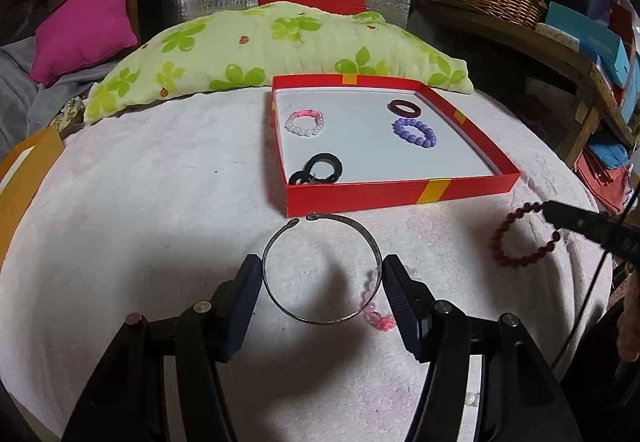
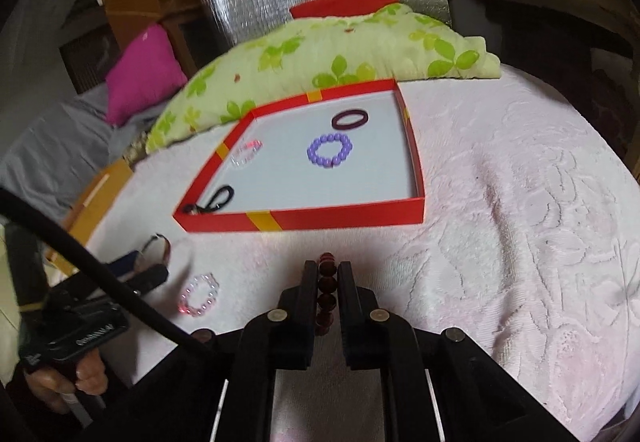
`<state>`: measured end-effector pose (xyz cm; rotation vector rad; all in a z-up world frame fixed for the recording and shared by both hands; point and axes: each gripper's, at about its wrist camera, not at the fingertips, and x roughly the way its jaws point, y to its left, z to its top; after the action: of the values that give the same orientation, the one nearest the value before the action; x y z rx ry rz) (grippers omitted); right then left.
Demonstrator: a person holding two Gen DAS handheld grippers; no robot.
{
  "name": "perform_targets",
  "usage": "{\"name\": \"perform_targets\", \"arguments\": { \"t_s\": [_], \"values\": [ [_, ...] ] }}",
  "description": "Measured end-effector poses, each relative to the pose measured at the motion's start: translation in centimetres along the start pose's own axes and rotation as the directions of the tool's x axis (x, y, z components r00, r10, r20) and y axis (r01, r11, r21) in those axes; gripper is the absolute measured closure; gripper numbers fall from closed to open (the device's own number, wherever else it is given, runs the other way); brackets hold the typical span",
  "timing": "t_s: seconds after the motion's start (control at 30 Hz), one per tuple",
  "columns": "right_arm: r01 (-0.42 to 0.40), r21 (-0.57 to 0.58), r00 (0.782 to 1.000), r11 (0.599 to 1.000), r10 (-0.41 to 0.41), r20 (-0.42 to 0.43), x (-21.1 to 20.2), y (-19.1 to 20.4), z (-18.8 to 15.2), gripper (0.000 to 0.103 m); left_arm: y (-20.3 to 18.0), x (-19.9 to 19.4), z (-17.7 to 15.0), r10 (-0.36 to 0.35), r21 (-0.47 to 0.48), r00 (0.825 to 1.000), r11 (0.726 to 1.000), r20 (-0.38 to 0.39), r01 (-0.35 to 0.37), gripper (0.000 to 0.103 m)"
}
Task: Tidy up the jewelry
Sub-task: 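Grasp the red bead bracelet with the right tool while the left grasps the silver bangle, then carry the red bead bracelet and silver bangle over the red tray with both tools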
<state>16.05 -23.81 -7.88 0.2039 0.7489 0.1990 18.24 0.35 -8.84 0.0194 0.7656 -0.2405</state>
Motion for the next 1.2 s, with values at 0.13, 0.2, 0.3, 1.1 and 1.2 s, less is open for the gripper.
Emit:
{"name": "perform_targets", "arguments": {
  "t_s": [0.13, 0.2, 0.3, 1.1, 1.2],
  "values": [
    [-0.04, 0.022, 0.999, 0.999, 0.039, 0.035, -0.9, -0.3, 0.2, 0.092, -0.1, -0.4, 0.3, -0.007, -0.003, 1.0, 1.0, 0.013, 0.007, 0.04],
    [-0.059, 0.035, 0.997, 0.998, 0.057, 0.053, -1.3, -0.5, 0.4, 0.092, -0.4, -0.7, 0.4, -0.007, 0.006, 1.0, 1.0, 0.022, 0.007, 0.04],
    [-0.08, 0.052, 0.994, 0.995, 0.075, 0.084, -2.0, -0.6, 0.8, 0.092, -0.8, -1.2, 0.5, -0.016, 0.015, 0.999, 1.0, 0.029, 0.016, 0.04],
    [-0.13, 0.156, 0.979, 0.979, 0.102, 0.176, -3.8, -2.1, 4.8, 0.092, -1.8, -2.6, 2.2, -0.023, 0.035, 0.999, 0.999, 0.03, 0.022, 0.04],
    [-0.133, 0.178, 0.981, 0.975, 0.103, 0.165, -3.4, -2.3, 5.1, 0.092, -1.7, -3.0, 3.1, -0.019, 0.034, 0.999, 0.999, 0.046, 0.018, 0.04]
  ]
}}
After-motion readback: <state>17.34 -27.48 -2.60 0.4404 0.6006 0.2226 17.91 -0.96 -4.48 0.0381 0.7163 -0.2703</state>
